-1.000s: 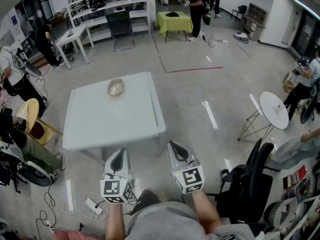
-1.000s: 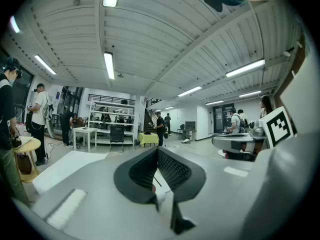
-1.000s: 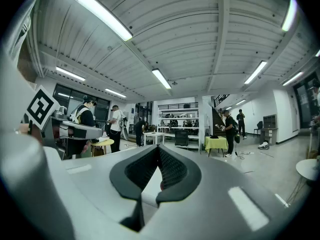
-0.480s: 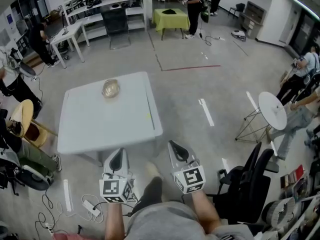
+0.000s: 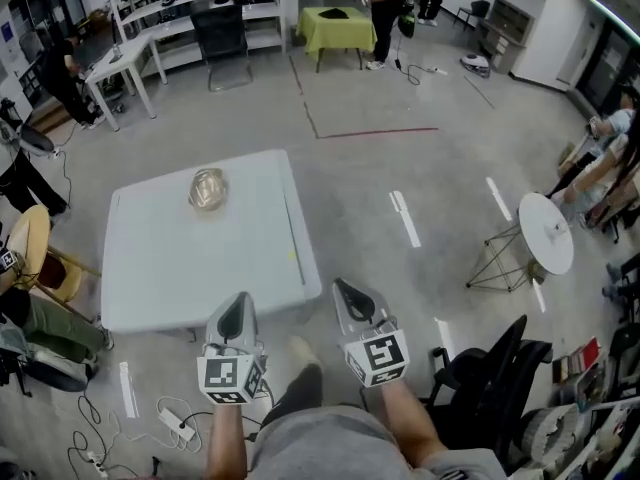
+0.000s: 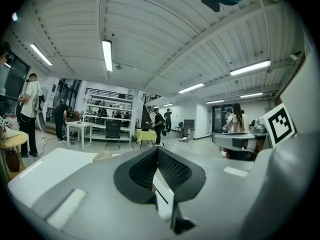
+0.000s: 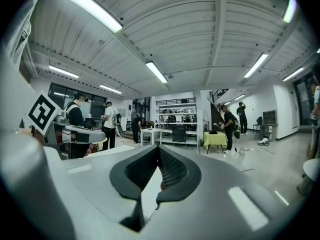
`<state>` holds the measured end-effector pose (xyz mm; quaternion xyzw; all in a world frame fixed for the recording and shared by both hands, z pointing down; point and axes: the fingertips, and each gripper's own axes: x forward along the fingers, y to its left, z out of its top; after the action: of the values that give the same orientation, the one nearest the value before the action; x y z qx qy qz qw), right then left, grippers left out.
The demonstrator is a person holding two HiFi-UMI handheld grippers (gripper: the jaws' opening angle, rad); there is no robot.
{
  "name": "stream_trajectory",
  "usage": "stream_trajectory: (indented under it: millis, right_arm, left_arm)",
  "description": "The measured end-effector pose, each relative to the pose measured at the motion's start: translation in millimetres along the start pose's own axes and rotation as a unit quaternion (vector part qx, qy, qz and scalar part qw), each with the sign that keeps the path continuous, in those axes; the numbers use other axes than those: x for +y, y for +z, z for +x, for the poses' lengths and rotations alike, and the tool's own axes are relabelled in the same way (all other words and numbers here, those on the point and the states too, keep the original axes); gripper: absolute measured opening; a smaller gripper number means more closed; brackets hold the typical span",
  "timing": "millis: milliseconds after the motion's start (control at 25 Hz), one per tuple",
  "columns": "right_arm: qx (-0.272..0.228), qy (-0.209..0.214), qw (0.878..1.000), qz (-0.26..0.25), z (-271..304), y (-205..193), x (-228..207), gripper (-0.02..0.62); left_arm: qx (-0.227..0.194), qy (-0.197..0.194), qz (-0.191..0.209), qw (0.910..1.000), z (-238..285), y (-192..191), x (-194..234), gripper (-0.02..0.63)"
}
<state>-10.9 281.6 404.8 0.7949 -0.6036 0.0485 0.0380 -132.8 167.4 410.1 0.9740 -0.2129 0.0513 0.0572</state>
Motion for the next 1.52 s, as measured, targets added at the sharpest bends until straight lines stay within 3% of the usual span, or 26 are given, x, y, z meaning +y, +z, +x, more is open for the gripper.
stream_trajectory:
  millis: [800,1520]
  right_arm:
    - [0.013,0.069,0.998,-0.001,192.7,23.8,-41.2,0.003]
    - [0.016,0.158,0.987,-0.002,278.3,27.6,-23.6,0.004]
  left_arm:
    - [0.008,0.061,-0.015,0.9980,141.1,21.1,105.6,0.012]
    - [0.002,0.155,-0.022,0.9877,149.2,25.7,163.5,0.011]
